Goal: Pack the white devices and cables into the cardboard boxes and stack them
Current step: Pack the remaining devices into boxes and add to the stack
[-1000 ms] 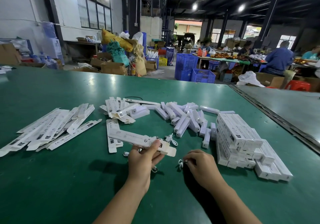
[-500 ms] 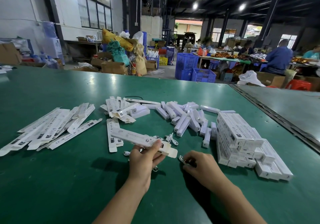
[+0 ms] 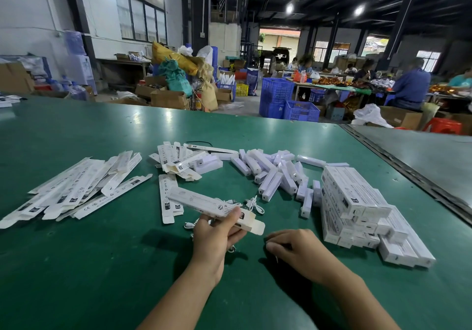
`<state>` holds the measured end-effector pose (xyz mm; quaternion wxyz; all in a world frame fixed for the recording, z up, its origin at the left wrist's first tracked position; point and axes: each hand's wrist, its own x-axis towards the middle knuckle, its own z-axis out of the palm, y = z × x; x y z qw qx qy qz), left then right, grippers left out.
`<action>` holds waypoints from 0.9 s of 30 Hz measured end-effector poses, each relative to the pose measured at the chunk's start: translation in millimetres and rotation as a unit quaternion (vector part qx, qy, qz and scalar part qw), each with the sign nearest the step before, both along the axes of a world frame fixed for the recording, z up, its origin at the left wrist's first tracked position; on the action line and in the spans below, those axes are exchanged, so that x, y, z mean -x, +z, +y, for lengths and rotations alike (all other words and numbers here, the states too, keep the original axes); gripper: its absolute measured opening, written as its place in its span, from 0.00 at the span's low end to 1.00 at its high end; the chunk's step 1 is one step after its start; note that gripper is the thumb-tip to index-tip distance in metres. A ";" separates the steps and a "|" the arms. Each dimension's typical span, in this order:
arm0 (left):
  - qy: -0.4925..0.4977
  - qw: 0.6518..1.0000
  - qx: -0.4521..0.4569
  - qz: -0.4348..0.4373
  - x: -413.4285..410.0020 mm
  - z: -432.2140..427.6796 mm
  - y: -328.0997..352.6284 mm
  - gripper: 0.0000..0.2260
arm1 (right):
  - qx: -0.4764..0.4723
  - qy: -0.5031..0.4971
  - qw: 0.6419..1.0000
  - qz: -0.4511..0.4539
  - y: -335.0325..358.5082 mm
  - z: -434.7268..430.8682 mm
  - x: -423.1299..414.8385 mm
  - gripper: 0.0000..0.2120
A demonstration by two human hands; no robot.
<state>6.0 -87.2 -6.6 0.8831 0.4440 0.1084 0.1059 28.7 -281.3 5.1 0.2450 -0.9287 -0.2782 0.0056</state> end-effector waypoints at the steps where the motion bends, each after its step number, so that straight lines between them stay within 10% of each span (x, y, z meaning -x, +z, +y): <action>1: 0.000 1.000 0.001 0.000 -0.2 0.2 -0.2 0.11 | -0.001 -0.008 1.000 -0.006 -1.1 0.1 -0.1 0.11; 14: -0.004 1.000 0.004 0.006 -0.3 0.2 -1.1 0.09 | -0.002 -0.057 0.998 0.036 1.8 -2.5 0.2 0.07; 27: -0.011 1.000 0.002 0.009 0.5 1.9 -1.6 0.09 | 0.050 -0.090 0.994 0.039 5.6 -15.1 -0.8 0.27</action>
